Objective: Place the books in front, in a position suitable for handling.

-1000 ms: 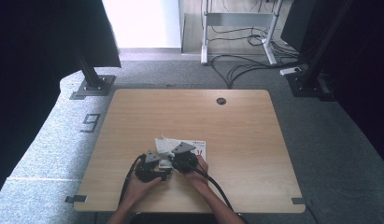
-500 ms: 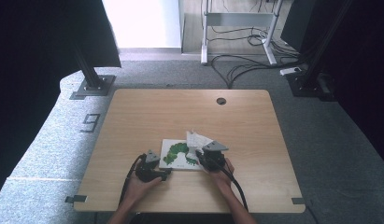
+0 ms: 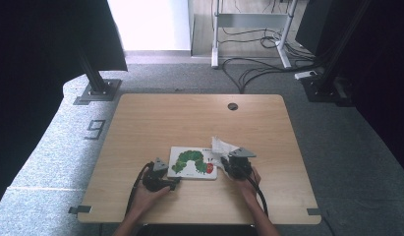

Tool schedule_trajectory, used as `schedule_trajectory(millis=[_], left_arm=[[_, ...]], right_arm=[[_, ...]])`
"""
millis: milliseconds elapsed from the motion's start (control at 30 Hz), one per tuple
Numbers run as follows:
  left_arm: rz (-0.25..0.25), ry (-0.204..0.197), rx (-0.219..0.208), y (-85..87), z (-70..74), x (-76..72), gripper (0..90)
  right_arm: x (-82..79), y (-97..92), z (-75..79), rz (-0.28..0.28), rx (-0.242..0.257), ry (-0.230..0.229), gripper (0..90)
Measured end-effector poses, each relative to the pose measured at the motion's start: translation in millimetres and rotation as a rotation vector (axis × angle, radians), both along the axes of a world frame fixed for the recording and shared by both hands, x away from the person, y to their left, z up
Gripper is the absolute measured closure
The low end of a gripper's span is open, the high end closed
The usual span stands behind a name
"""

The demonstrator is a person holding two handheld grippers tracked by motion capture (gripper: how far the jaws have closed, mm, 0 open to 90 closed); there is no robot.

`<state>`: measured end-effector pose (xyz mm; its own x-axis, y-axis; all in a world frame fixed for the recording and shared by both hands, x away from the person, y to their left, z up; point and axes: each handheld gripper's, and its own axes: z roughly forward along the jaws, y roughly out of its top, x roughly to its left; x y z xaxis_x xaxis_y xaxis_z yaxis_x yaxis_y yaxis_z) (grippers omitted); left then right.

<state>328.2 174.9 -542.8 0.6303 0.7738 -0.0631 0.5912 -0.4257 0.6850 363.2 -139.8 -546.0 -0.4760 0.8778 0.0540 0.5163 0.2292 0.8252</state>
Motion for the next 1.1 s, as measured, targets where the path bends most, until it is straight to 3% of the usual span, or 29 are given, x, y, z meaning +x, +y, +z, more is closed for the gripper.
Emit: schedule_trajectory(millis=[133,233,433,533,667,767,900,1100], left_arm=[[0.001,0.0,0.0,-0.2,0.0,0.0,29.3],[0.001,0.0,0.0,-0.3,0.0,0.1,29.3],[0.004,0.002,-0.005,-0.2,0.0,0.8,29.1],[0.003,0.002,-0.005,-0.2,0.0,0.8,29.1],[0.002,0.004,-0.008,0.1,0.0,1.0,28.7],[-0.002,0.008,-0.013,0.9,0.1,1.6,28.4],[-0.001,0.011,-0.021,1.0,0.1,1.8,27.9],[-0.009,0.022,-0.025,1.9,0.7,-0.8,26.0]], right_arm=[[4.1,-33.1,1.1,-0.109,-0.035,0.0,75.2],[10.6,-62.4,-2.8,-0.202,-0.007,0.035,75.1],[14.8,-81.3,-4.4,-0.25,-0.014,0.038,73.5],[15.4,-81.0,-5.5,-0.255,-0.024,0.036,66.6],[11.4,-75.8,-1.7,-0.273,-0.049,0.011,43.9],[5.8,-71.9,7.6,-0.283,-0.035,-0.019,34.5],[-3.5,-61.5,26.0,-0.256,-0.006,-0.085,30.8],[-17.4,-36.5,37.8,-0.151,0.03,-0.108,30.2]])
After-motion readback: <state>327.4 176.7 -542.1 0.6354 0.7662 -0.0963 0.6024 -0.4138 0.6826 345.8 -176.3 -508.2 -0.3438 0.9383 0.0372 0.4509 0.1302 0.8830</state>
